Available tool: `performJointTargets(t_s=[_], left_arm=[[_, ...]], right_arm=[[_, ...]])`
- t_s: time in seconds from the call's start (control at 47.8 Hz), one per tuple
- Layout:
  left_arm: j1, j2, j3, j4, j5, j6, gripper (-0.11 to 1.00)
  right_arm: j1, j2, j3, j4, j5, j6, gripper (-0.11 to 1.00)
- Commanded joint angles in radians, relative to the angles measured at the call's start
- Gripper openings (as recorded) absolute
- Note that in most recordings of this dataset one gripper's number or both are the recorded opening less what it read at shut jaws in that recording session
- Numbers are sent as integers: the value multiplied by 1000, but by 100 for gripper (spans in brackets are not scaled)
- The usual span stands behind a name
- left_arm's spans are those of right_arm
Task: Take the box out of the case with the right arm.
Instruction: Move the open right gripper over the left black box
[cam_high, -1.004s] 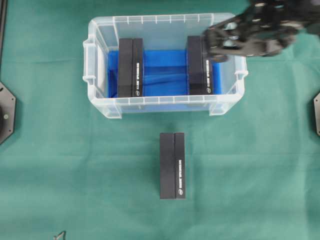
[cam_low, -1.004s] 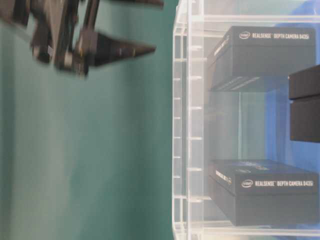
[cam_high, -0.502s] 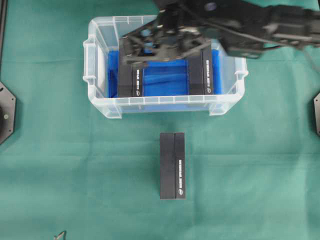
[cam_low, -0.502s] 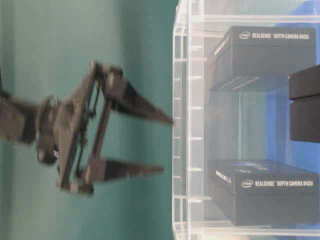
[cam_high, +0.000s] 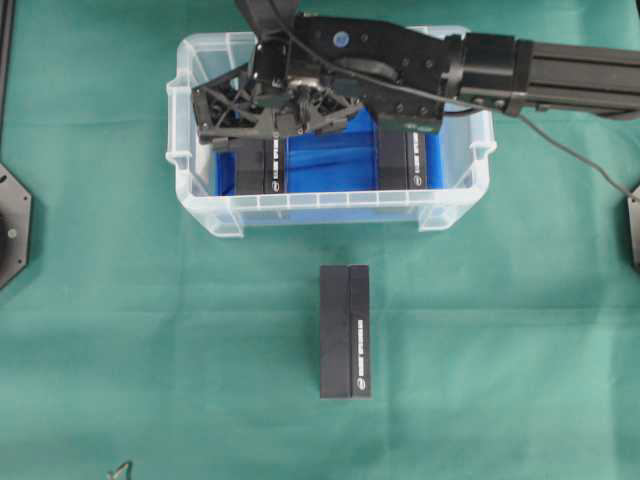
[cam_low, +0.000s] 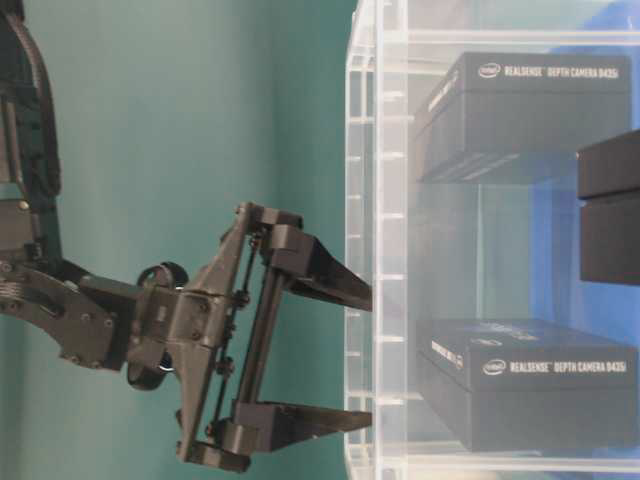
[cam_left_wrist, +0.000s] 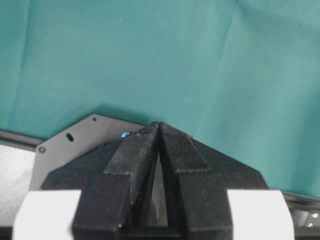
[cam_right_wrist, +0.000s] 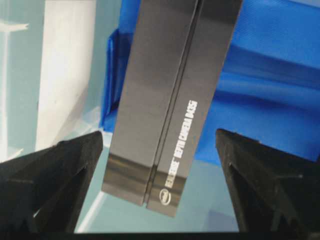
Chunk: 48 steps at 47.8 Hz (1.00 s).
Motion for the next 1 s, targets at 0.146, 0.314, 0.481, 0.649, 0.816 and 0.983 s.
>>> performJointTargets(t_s=[0.146, 0.314, 0.481, 0.649, 0.816, 0.983], left_arm=[[3, 5, -14, 2, -6, 0, 3], [3, 3, -14, 2, -6, 0, 3], [3, 5, -14, 3, -6, 0, 3], [3, 5, -14, 2, -6, 0, 3], [3, 5, -12, 2, -6, 0, 3], [3, 5, -14, 2, -6, 0, 3]], right_arm=[[-5, -18, -23, -2, -28, 3, 94], [-8, -18, -25, -5, -25, 15, 94], [-9, -18, -23, -6, -28, 15, 94], [-9, -18, -25, -6, -29, 17, 94], [-9, -17, -25, -6, -29, 17, 94], [-9, -18, -25, -6, -29, 17, 94]])
